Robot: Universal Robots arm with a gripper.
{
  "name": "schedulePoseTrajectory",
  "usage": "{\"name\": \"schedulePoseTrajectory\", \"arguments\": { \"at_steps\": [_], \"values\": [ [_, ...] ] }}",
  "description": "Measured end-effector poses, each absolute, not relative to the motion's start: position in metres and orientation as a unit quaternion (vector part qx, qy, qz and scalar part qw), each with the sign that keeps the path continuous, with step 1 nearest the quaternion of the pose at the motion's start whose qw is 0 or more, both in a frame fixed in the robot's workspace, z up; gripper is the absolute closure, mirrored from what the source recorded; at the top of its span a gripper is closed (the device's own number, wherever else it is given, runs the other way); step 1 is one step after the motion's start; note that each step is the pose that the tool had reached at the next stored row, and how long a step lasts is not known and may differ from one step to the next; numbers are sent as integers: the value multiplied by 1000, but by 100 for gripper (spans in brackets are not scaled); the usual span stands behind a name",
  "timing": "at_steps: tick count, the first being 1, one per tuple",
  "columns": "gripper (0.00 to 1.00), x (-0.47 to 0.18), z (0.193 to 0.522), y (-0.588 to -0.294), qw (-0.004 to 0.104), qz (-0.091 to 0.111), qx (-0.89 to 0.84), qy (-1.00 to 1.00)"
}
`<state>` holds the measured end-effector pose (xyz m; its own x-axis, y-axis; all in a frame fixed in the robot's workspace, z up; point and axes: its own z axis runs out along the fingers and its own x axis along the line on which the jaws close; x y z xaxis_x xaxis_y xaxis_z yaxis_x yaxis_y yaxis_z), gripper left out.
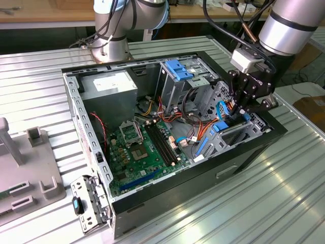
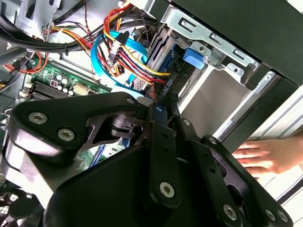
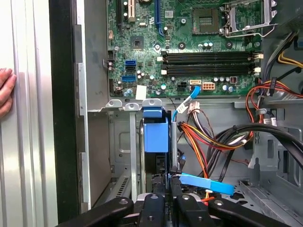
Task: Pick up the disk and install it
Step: 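Insert the first disk wire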
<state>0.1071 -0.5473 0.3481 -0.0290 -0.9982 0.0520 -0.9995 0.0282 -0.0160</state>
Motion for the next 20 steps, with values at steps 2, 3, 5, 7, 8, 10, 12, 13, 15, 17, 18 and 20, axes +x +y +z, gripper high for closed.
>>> {"name": "schedulePoseTrajectory", "arguments": {
  "at_steps": [2, 3, 5, 7, 8, 10, 12, 13, 15, 17, 18, 20],
  "values": [
    [84, 107, 347, -547, 12, 24, 697, -717],
    [84, 107, 346, -547, 9, 20, 697, -717],
    [84, 107, 346, -547, 9, 20, 697, -717],
    [84, 107, 347, -547, 10, 22, 697, -717],
    [84, 107, 347, -547, 10, 22, 697, -717],
    [84, 107, 347, -547, 10, 22, 694, -719],
    [84, 107, 347, -547, 10, 22, 693, -720],
    [84, 107, 347, -547, 11, 22, 693, -720],
    [84, 107, 348, -547, 12, 24, 693, -720],
    [84, 107, 348, -547, 12, 24, 693, -720],
    [84, 107, 348, -547, 12, 24, 693, -720],
    [84, 107, 348, -547, 12, 24, 693, -721]
  ]
}}
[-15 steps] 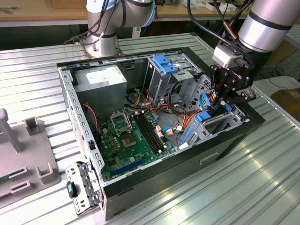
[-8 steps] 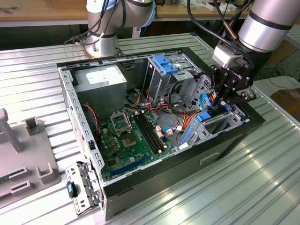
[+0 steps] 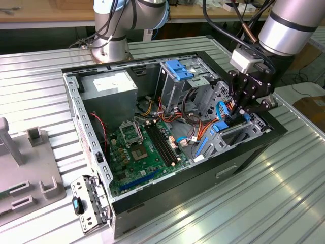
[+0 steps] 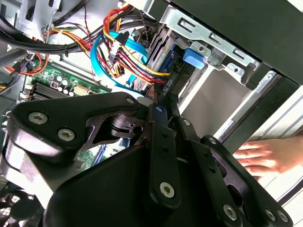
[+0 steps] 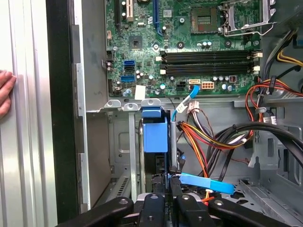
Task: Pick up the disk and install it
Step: 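Insert the first disk wire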
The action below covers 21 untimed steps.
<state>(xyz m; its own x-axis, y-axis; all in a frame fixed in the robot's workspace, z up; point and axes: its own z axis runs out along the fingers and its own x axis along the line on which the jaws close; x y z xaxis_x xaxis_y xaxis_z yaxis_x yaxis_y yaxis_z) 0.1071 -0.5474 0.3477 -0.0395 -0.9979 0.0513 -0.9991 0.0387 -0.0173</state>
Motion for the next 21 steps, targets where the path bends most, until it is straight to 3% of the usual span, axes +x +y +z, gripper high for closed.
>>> {"name": "schedulePoseTrajectory", "arguments": {
  "at_steps": [21],
  "values": [
    [84, 107, 348, -546, 14, 26, 693, -721]
  ]
}}
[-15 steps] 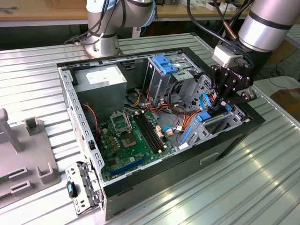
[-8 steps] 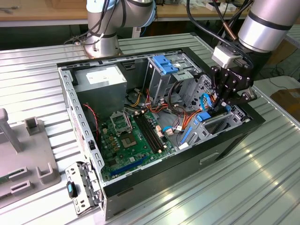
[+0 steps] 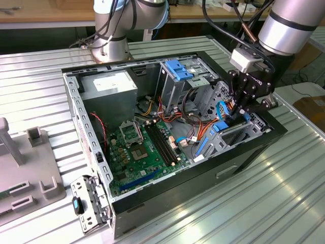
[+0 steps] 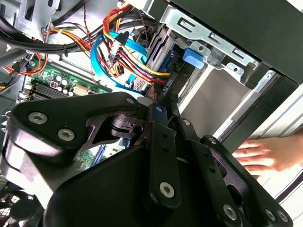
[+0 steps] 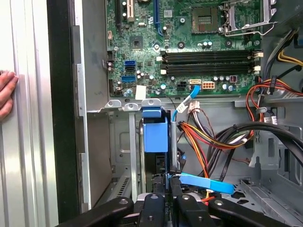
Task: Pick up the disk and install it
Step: 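Insert the first disk wire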
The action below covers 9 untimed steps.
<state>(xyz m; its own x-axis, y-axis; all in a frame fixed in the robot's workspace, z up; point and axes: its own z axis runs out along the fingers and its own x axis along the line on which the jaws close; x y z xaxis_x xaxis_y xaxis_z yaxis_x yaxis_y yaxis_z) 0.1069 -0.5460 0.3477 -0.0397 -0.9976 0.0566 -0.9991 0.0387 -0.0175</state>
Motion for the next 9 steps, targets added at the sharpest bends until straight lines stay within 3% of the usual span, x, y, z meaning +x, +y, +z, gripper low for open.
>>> {"name": "schedulePoseTrajectory", "arguments": {
  "at_steps": [9],
  "values": [
    [84, 107, 347, -545, 18, 29, 695, -718]
  ]
}}
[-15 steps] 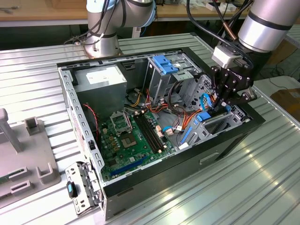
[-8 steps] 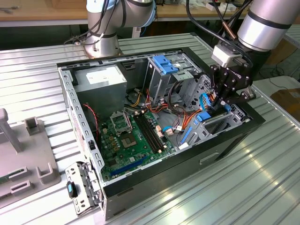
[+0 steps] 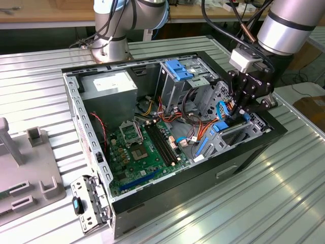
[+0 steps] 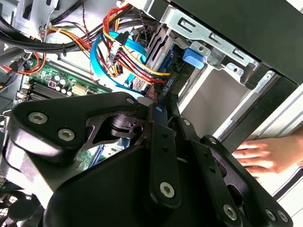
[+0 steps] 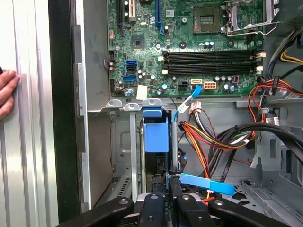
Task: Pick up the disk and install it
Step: 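Insert the first disk wire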
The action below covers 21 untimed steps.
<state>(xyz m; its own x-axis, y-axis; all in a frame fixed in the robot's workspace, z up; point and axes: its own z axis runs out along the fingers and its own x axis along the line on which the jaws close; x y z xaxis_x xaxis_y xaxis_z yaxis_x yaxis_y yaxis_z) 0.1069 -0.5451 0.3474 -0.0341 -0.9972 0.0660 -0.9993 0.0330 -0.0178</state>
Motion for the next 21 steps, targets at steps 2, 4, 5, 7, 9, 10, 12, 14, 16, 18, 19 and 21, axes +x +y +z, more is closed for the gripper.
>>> {"name": "schedulePoseTrajectory", "arguments": {
  "at_steps": [2, 4, 5, 7, 9, 10, 12, 14, 16, 18, 19, 21],
  "values": [
    [84, 107, 347, -545, 18, 30, 695, -718],
    [84, 107, 347, -545, 18, 30, 695, -718],
    [84, 107, 347, -545, 19, 30, 695, -718],
    [84, 107, 346, -545, 19, 31, 696, -718],
    [84, 107, 343, -545, 19, 31, 696, -717],
    [84, 107, 343, -545, 19, 31, 696, -717],
    [84, 107, 342, -545, 19, 31, 696, -717],
    [84, 107, 342, -545, 19, 31, 696, -717],
    [84, 107, 345, -545, 19, 31, 696, -717],
    [84, 107, 347, -545, 19, 31, 696, -717],
    [84, 107, 347, -545, 19, 31, 696, -717],
    [84, 107, 347, -545, 19, 31, 696, -717]
  ]
}}
